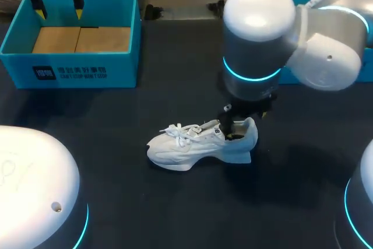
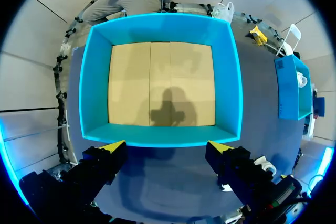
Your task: Take the shoe out of the shoebox, open the shoe tongue, remove and reinsert the insole, then place the shoe into the shoebox
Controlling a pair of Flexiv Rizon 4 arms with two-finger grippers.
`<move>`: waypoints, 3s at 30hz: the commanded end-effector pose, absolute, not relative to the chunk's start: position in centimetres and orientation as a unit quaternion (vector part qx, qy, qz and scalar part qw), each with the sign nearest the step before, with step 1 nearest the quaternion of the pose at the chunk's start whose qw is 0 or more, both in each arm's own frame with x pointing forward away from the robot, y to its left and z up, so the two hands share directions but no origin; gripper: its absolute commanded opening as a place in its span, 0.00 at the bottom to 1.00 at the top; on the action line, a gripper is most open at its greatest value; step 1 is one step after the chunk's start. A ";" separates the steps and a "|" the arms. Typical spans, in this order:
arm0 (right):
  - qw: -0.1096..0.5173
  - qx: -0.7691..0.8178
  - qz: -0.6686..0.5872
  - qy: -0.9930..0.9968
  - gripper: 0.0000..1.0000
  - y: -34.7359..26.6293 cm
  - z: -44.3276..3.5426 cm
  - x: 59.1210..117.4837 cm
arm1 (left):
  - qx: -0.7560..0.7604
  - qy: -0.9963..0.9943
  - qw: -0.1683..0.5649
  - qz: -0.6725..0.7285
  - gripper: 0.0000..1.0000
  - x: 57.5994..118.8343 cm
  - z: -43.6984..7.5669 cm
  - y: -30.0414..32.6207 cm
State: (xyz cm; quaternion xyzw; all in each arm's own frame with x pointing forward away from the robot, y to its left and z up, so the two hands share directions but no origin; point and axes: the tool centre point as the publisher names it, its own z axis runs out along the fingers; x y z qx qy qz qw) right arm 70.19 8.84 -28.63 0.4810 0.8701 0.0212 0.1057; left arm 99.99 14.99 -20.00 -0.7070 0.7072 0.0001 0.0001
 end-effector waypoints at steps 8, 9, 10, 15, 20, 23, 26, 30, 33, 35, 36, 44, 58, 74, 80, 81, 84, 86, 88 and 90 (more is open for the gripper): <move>0.063 0.348 0.072 0.933 1.00 7.7 -28.9 70.1 | -0.707 0.707 0.000 0.000 1.00 100.0 -20.0 15.0; 0.063 0.348 0.072 0.933 1.00 7.7 -28.9 70.1 | -0.707 0.707 0.000 0.000 1.00 100.0 -20.0 15.0; 0.063 0.348 0.072 0.933 1.00 7.7 -28.9 70.1 | -0.707 0.707 0.000 0.000 1.00 100.0 -20.0 15.0; 0.056 0.275 0.135 0.950 1.00 5.5 -28.5 70.4 | -0.707 0.707 0.000 0.000 1.00 100.0 -20.0 15.0; 0.070 0.164 0.197 0.964 1.00 3.3 -28.8 71.1 | -0.707 0.707 0.000 0.000 1.00 100.0 -20.0 15.0; 0.060 0.106 0.224 0.967 1.00 2.5 -28.9 71.5 | -0.707 0.707 0.000 0.000 1.00 100.0 -20.0 15.0; 0.052 0.038 0.260 0.964 1.00 1.6 -29.3 72.3 | -0.707 0.707 0.000 0.000 1.00 100.0 -20.0 15.0; 0.036 -0.039 0.313 0.948 1.00 1.2 -30.2 72.9 | -0.707 0.707 0.000 0.000 1.00 100.0 -20.0 15.0; 0.010 -0.083 0.350 0.933 1.00 0.7 -31.1 72.9 | -0.707 0.707 0.000 0.000 1.00 100.0 -20.0 15.0; -0.014 -0.078 0.330 0.941 1.00 0.5 -31.6 72.9 | -0.707 0.707 0.000 0.000 1.00 100.0 -20.0 15.0; -0.014 -0.078 0.330 0.941 1.00 0.5 -31.6 72.9 | -0.707 0.707 0.000 0.000 1.00 100.0 -20.0 15.0; -0.014 -0.078 0.330 0.941 1.00 0.5 -31.6 72.9 | -0.707 0.707 0.000 0.000 1.00 100.0 -20.0 15.0; 0.001 -0.069 0.356 0.932 1.00 -0.1 -32.1 73.1 | -0.707 0.707 0.000 0.000 1.00 100.0 -20.0 15.0; 0.057 -0.006 0.429 0.901 1.00 -3.2 -36.5 73.4 | -0.707 0.707 0.000 0.000 1.00 100.0 -20.0 15.0; 0.057 0.013 0.430 0.901 1.00 -3.7 -37.6 73.6 | -0.707 0.707 0.000 0.000 1.00 100.0 -20.0 15.0; 0.061 0.018 0.436 0.898 1.00 -3.7 -37.6 73.6 | -0.707 0.707 0.000 0.000 1.00 100.0 -20.0 15.0; 0.057 0.020 0.448 0.892 1.00 -3.7 -37.4 73.6 | -0.707 0.707 0.000 0.000 1.00 100.0 -20.0 15.0; 0.057 0.020 0.448 0.892 1.00 -3.7 -37.4 73.6 | -0.707 0.707 0.000 0.000 1.00 100.0 -20.0 15.0; 0.057 0.020 0.448 0.892 1.00 -3.7 -37.4 73.6 | -0.707 0.707 0.000 0.000 1.00 100.0 -20.0 15.0; 0.057 0.020 0.448 0.892 1.00 -3.7 -37.4 73.6 | -0.707 0.707 0.000 0.000 1.00 100.0 -20.0 15.0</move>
